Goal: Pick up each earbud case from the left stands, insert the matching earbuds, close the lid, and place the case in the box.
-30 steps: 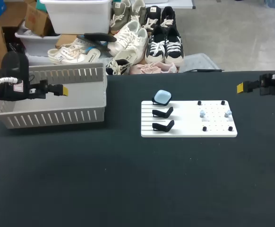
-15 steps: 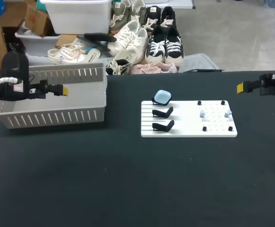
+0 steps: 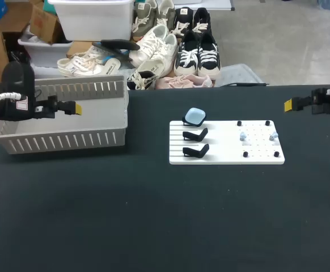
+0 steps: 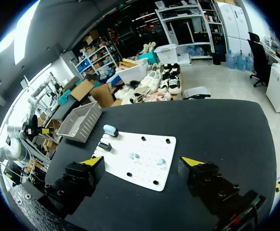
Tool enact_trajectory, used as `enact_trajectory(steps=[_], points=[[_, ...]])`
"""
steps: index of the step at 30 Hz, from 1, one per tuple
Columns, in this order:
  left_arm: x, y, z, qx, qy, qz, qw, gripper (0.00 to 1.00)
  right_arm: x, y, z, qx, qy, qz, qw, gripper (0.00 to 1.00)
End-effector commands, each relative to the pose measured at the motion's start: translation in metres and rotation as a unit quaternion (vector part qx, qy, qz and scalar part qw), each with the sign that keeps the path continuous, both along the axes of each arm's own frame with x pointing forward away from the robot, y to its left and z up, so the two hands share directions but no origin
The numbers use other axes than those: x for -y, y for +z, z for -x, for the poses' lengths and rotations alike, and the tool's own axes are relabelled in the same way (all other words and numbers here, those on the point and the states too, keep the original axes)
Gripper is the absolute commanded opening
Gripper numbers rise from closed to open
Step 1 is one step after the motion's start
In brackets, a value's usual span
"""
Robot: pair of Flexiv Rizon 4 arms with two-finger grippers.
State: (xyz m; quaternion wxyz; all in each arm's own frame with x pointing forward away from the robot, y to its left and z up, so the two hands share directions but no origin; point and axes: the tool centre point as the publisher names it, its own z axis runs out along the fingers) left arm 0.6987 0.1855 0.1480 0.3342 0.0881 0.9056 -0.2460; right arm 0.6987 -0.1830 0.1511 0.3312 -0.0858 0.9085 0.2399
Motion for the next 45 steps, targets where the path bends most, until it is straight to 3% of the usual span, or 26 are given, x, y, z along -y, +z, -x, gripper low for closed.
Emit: enact_trajectory(steps=[1, 5, 13, 22, 25, 31, 34, 40, 45], points=[[0.0, 0.001, -0.001, -0.003, 0.0, -0.002, 1.0, 1.0, 0.001, -0.001, -0.001, 0.0, 0.003, -0.002, 1.0, 1.0], [0.0, 0.001, -0.001, -0.003, 0.0, -0.002, 1.0, 1.0, 0.001, -0.001, -0.001, 0.0, 0.003, -0.002, 1.0, 1.0], [0.013, 0.003, -0.009, 0.054, -0.061, -0.006, 0.997, 1.0, 0.001, -0.001, -0.001, 0.0, 0.003, -0.002, 1.0, 1.0], [0.034, 0.015, -0.023, 0.115, -0.163, -0.059, 0.978, 1.0, 0.001, -0.001, -0.001, 0.0, 0.003, -0.002, 1.0, 1.0], [0.043, 0.021, -0.028, 0.154, -0.223, -0.052, 0.961, 1.0, 0.001, -0.001, -0.001, 0.0, 0.003, -0.002, 1.0, 1.0], [0.065, 0.025, -0.037, 0.227, -0.333, -0.044, 0.914, 1.0, 0.001, -0.001, -0.001, 0.0, 0.003, -0.002, 1.0, 1.0], [0.075, 0.027, -0.041, 0.24, -0.373, -0.039, 0.895, 1.0, 0.001, -0.001, -0.001, 0.0, 0.003, -0.002, 1.0, 1.0], [0.097, 0.031, -0.045, 0.279, -0.453, -0.015, 0.847, 1.0, 0.001, -0.001, -0.001, 0.0, 0.003, -0.002, 1.0, 1.0], [0.121, 0.031, -0.053, 0.274, -0.488, -0.013, 0.828, 1.0, 0.001, -0.001, -0.001, 0.0, 0.003, -0.002, 1.0, 1.0]])
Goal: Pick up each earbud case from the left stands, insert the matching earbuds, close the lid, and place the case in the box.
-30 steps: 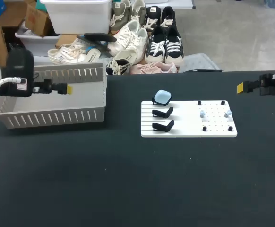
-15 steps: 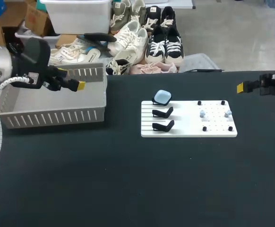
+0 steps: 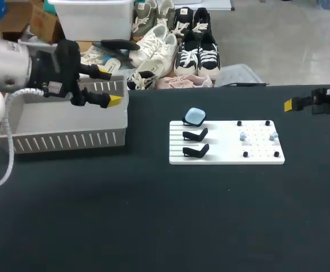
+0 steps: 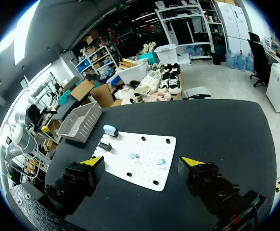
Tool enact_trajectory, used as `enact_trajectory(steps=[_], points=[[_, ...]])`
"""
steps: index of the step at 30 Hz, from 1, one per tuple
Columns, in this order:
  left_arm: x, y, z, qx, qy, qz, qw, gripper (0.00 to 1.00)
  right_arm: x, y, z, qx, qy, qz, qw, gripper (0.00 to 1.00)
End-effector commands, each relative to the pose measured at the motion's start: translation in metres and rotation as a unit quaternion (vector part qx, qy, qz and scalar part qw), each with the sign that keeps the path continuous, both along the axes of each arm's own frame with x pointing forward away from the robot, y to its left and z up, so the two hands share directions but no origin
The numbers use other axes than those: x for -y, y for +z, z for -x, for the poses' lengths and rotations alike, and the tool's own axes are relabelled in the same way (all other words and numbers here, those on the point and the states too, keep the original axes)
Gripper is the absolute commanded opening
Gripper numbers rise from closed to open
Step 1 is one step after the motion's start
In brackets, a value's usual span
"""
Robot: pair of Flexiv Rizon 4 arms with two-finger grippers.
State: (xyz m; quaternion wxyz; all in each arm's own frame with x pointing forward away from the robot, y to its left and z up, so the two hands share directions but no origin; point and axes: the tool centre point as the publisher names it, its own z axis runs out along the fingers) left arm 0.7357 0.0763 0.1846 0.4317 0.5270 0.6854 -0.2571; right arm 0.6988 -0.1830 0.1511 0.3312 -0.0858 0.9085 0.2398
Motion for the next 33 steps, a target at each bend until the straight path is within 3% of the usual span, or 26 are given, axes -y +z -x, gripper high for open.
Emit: enact_trajectory(steps=[1, 17, 33], points=[[0.015, -0.007, -0.019, -0.013, -0.12, 0.026, 0.992, 1.0, 0.001, -0.001, -0.001, 0.0, 0.003, -0.002, 1.0, 1.0], [0.073, -0.039, -0.056, -0.051, -0.13, 0.017, 0.99, 1.0, 0.001, -0.001, -0.001, 0.0, 0.003, -0.002, 1.0, 1.0], [0.126, -0.082, -0.079, -0.06, -0.18, -0.013, 0.982, 1.0, 0.001, -0.001, -0.001, 0.0, 0.003, -0.002, 1.0, 1.0]])
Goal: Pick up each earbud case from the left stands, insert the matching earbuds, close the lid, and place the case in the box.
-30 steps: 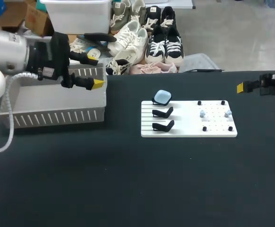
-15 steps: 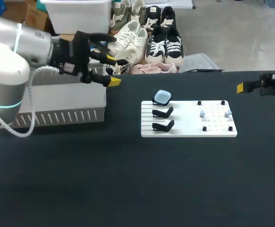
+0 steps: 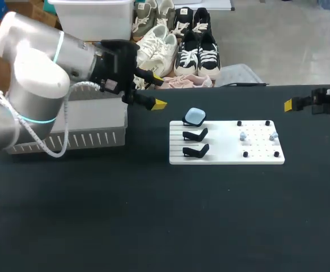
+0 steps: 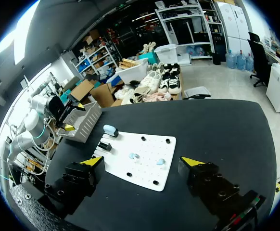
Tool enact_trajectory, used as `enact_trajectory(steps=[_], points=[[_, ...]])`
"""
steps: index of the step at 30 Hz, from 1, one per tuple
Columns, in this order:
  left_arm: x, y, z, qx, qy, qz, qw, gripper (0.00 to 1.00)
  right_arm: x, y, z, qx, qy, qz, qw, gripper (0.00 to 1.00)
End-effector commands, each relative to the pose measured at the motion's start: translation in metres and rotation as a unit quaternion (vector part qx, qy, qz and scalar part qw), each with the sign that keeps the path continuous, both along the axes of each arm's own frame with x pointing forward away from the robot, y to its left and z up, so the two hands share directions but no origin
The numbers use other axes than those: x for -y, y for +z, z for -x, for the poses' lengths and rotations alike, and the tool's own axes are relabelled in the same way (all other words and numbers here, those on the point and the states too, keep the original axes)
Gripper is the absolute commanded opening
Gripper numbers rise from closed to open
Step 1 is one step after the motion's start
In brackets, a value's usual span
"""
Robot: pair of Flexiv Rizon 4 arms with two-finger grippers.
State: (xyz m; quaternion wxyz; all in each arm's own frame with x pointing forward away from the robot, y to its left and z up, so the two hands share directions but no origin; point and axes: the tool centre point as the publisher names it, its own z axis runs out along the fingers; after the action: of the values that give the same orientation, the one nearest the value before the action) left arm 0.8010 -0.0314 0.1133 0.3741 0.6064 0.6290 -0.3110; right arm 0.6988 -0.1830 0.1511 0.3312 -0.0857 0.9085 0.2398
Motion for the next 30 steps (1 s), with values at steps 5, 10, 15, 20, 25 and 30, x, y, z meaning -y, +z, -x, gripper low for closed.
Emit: enact_trajectory(steps=[5, 10, 15, 20, 25, 30], points=[[0.027, -0.024, -0.014, -0.04, -0.072, -0.018, 0.996, 1.0, 0.001, -0.001, -0.001, 0.0, 0.003, -0.002, 1.0, 1.0], [0.031, -0.038, -0.015, -0.05, -0.072, -0.025, 0.996, 1.0, 0.001, -0.001, -0.001, 0.0, 0.003, -0.002, 1.0, 1.0], [0.035, -0.045, -0.015, -0.055, -0.057, -0.027, 0.997, 1.0, 0.001, -0.001, -0.001, 0.0, 0.003, -0.002, 1.0, 1.0], [0.039, -0.051, -0.012, -0.056, -0.049, -0.033, 0.997, 1.0, 0.001, -0.001, -0.001, 0.0, 0.003, -0.002, 1.0, 1.0], [0.045, -0.059, -0.012, -0.06, -0.033, -0.038, 0.997, 1.0, 0.001, -0.001, -0.001, 0.0, 0.003, -0.002, 1.0, 1.0], [0.051, -0.064, -0.014, -0.049, -0.016, -0.049, 0.997, 1.0, 0.001, -0.001, -0.001, 0.0, 0.003, -0.002, 1.0, 1.0]])
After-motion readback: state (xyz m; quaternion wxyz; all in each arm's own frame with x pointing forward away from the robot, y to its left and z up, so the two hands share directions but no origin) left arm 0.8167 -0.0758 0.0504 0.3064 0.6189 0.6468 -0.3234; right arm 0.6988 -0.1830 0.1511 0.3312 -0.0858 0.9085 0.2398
